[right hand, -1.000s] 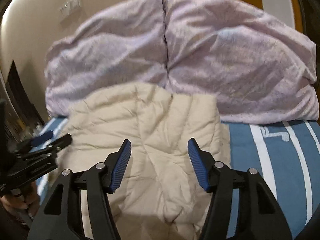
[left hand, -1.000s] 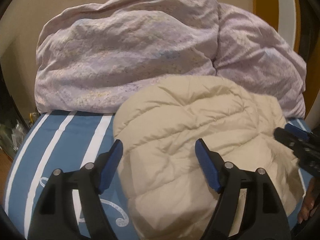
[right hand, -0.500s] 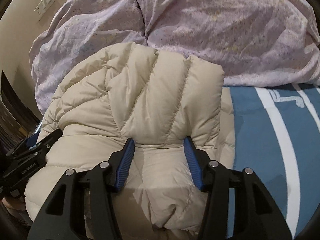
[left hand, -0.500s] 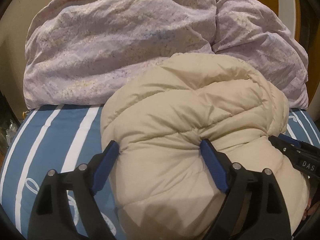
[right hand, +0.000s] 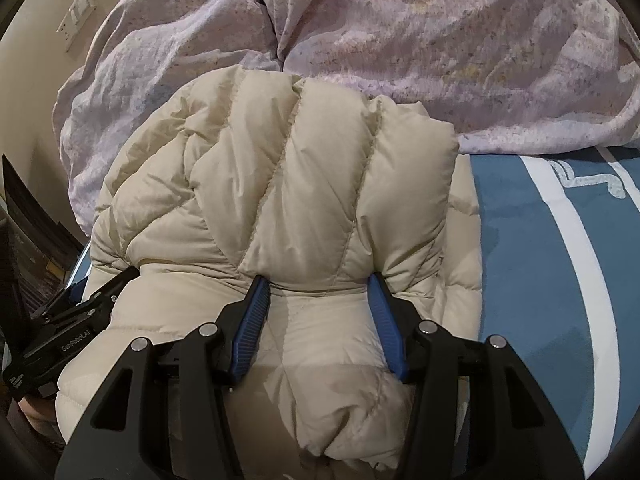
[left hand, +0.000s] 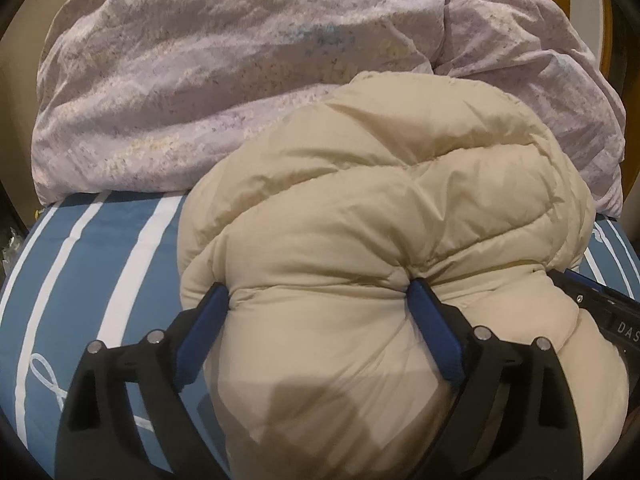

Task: Fold large clothes
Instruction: 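Open both grippers and press the jacket bundle flat, then lift both open grippers away from the folded jacket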

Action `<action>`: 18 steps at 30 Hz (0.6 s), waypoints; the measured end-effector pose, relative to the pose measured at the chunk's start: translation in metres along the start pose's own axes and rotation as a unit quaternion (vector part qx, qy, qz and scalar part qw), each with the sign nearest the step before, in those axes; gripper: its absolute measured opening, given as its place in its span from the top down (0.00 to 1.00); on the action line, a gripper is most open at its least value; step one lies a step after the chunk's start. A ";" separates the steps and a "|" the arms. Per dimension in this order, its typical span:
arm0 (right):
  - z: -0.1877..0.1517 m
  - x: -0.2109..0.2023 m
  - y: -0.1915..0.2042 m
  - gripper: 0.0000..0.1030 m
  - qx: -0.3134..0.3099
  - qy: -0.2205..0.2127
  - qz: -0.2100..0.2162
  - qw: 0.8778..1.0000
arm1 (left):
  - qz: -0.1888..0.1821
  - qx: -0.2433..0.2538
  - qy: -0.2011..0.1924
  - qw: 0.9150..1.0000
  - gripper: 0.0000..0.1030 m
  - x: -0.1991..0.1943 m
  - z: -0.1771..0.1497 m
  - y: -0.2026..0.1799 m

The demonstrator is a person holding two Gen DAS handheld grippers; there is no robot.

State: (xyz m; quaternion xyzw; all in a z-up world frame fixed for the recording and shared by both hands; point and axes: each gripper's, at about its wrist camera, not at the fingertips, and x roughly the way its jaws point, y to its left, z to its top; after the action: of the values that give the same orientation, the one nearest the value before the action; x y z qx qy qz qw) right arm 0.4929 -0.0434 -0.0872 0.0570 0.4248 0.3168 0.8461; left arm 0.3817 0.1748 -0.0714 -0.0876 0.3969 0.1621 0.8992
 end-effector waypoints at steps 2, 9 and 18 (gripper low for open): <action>0.000 0.000 0.000 0.49 0.001 -0.001 0.001 1.000 | -0.002 -0.004 -0.001 1.000 0.11 0.002 -0.001 0.002; -0.002 -0.012 0.000 0.48 0.002 -0.004 -0.006 1.000 | 0.005 -0.007 -0.019 1.000 0.09 -0.009 -0.006 0.001; -0.024 -0.075 0.002 0.47 0.005 -0.030 0.009 1.000 | -0.010 -0.007 -0.039 0.999 0.10 -0.064 -0.021 0.012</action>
State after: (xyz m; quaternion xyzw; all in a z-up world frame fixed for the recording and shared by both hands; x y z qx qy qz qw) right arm 0.4408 -0.0893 -0.0503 0.0741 0.4005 0.3209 0.8551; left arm 0.3223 0.1659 -0.0384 -0.0914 0.3594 0.1592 0.9149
